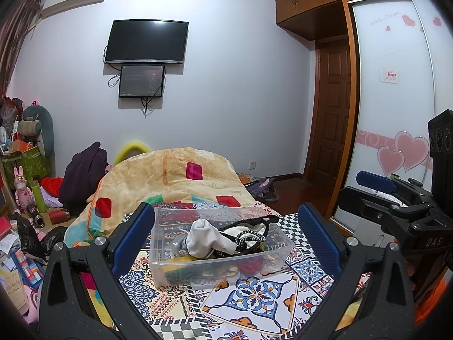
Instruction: Organize soft objects
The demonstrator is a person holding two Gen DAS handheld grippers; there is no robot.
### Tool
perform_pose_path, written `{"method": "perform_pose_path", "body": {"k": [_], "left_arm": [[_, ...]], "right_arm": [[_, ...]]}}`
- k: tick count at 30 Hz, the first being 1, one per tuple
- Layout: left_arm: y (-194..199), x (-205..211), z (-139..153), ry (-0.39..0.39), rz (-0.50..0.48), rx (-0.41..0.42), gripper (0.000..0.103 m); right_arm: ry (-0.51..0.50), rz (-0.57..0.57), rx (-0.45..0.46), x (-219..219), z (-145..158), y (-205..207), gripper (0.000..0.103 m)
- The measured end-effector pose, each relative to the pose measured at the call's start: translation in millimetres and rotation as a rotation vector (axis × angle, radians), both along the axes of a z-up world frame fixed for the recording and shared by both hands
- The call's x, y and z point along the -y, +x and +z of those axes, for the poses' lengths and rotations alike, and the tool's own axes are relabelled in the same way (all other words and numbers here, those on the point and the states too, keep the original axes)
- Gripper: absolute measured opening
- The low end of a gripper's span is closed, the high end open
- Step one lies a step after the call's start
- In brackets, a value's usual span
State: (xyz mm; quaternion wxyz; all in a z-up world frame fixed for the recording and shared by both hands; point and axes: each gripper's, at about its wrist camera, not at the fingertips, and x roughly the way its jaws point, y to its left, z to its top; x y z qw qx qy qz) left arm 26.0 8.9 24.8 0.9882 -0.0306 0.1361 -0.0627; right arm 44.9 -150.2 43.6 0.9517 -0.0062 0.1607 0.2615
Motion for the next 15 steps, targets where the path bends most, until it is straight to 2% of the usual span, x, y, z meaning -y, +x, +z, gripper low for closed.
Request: {"method": "perform_pose_path", "body": {"k": [15], "left_arm": [[0.2, 2.0, -0.3, 0.003, 0.004, -0.005, 0.103]], "right_arm": [[0.002, 0.001, -0.003, -1.7, 2.2, -0.9, 0.103]]}}
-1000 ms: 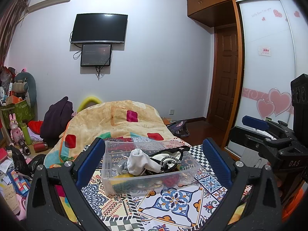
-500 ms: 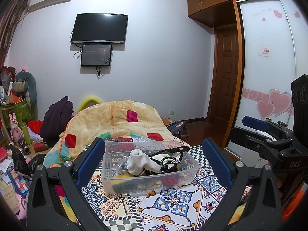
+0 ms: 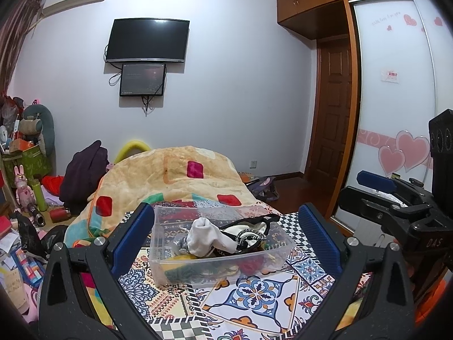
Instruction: Organize soft objects
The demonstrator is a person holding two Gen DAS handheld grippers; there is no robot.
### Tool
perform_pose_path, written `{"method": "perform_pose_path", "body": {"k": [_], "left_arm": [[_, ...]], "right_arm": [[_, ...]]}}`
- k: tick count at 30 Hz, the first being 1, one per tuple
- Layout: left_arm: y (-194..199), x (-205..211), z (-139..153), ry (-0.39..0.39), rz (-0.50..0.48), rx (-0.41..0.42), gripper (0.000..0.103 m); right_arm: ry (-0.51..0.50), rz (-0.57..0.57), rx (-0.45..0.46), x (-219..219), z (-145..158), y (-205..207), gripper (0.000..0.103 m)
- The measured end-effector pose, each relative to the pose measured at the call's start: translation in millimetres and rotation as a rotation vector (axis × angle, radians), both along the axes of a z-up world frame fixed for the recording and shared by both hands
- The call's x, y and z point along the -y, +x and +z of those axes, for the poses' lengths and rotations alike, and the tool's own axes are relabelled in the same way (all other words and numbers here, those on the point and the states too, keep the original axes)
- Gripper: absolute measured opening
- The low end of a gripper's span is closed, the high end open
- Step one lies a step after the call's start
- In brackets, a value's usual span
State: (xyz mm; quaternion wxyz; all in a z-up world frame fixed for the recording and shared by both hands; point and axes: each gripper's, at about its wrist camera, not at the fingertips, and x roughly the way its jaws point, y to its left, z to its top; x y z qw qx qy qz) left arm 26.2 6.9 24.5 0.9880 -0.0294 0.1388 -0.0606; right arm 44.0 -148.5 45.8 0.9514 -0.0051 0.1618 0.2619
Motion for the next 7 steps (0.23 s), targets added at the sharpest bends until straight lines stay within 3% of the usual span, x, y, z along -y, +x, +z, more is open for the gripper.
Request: {"method": "perform_pose_path", "body": {"k": [7], "left_arm": [[-0.9, 1.1, -0.3, 0.000, -0.004, 0.001, 0.103]], "right_arm": [[-0.003, 0.000, -0.009, -1.3, -2.4, 2.6, 0.103]]}}
